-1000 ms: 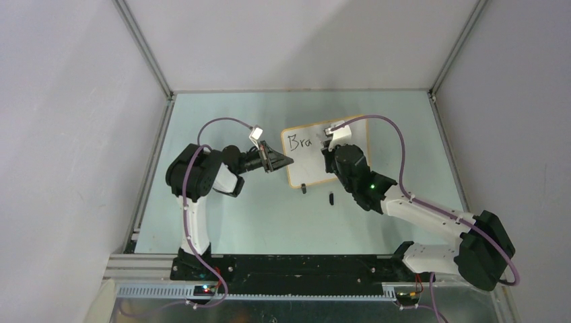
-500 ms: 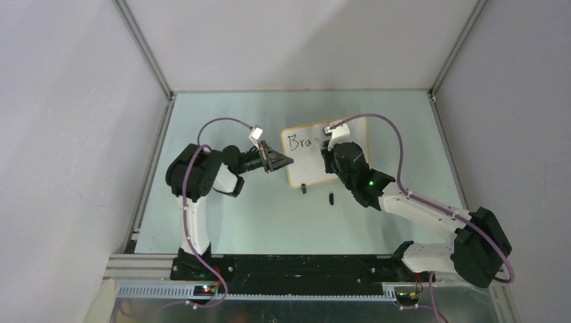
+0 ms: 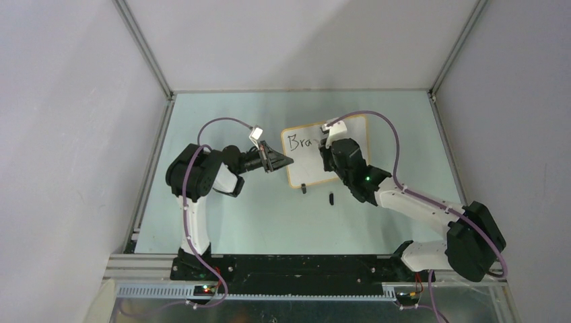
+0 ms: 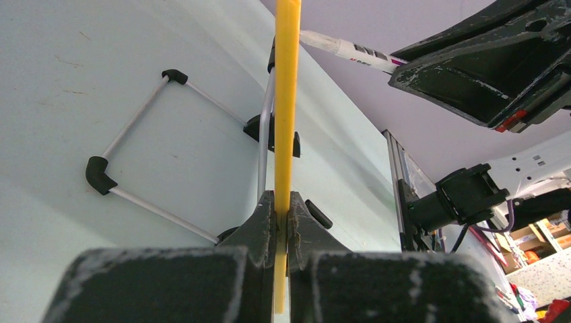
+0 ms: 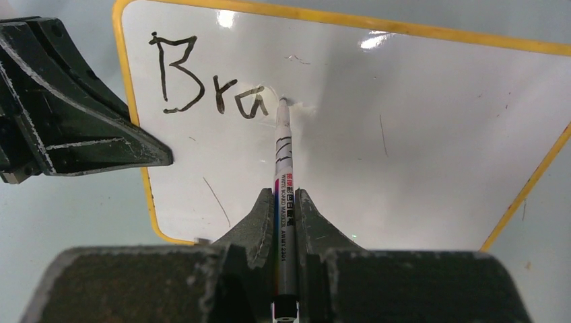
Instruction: Write a sentence on the whiteboard
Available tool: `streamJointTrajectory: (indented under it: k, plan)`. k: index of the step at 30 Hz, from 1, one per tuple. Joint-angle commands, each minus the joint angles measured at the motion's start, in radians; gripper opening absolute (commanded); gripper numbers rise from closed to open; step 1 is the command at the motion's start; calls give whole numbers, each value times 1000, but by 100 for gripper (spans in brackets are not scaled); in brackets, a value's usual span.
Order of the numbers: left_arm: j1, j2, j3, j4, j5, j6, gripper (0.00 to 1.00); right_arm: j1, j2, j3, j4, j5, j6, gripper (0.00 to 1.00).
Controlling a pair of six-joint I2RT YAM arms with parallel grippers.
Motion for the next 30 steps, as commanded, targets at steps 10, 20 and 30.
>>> streamJointTrajectory:
  k: [10,20,30]
  plan:
    - [-1,-33,-12,36,39,23,0,-10,21,68,10,7,4,0]
    - [-1,-35,-14,36,37,25,0,-10,28,81,-34,12,11,0]
    - [-1,-38,-16,36,37,25,0,-11,13,81,-108,6,24,0]
